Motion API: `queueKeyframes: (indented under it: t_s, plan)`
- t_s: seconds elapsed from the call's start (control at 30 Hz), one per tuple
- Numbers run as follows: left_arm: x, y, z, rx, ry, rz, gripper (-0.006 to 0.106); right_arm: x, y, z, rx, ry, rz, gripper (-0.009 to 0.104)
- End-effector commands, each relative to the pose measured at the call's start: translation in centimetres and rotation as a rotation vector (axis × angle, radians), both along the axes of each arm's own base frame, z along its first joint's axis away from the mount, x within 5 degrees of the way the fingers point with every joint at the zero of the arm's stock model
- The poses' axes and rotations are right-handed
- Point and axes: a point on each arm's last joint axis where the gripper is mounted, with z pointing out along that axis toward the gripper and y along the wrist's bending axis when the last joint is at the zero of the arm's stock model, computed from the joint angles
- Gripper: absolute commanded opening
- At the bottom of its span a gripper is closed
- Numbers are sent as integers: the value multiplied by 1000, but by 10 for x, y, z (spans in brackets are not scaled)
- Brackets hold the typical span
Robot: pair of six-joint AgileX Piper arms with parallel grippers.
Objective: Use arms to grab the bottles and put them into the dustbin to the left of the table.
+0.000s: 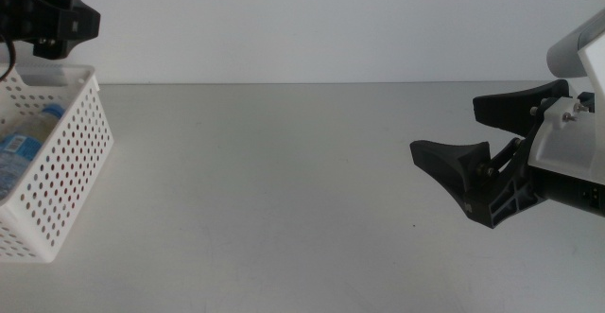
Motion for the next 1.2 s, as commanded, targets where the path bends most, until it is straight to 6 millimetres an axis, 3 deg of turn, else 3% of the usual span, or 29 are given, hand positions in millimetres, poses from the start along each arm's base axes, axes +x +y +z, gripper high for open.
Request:
queueKeyframes:
  t_s: [0.0,0.13,0.27,0.5,0.77,0.93,1.17]
  plan:
    - [-5,0,19,-32,-110,7,94,1,-4,17,50,-98,-19,70]
    - [-6,0,9,-39,-97,8,94,5,-22,22,52,-124,-101,70]
    - [-21,2,1,-48,-136,15,94,7,-53,30,26,-188,-246,70]
    - [-54,6,-22,-52,-163,22,94,-21,-99,19,20,-244,-468,70]
    - [-119,14,-54,-42,-228,23,94,-71,-110,-20,36,-300,-509,70]
    - [-157,20,-79,-17,-300,27,94,-91,-112,-50,39,-311,-509,70]
    - [-185,23,-117,-22,-352,29,94,-106,-114,-75,49,-339,-509,70]
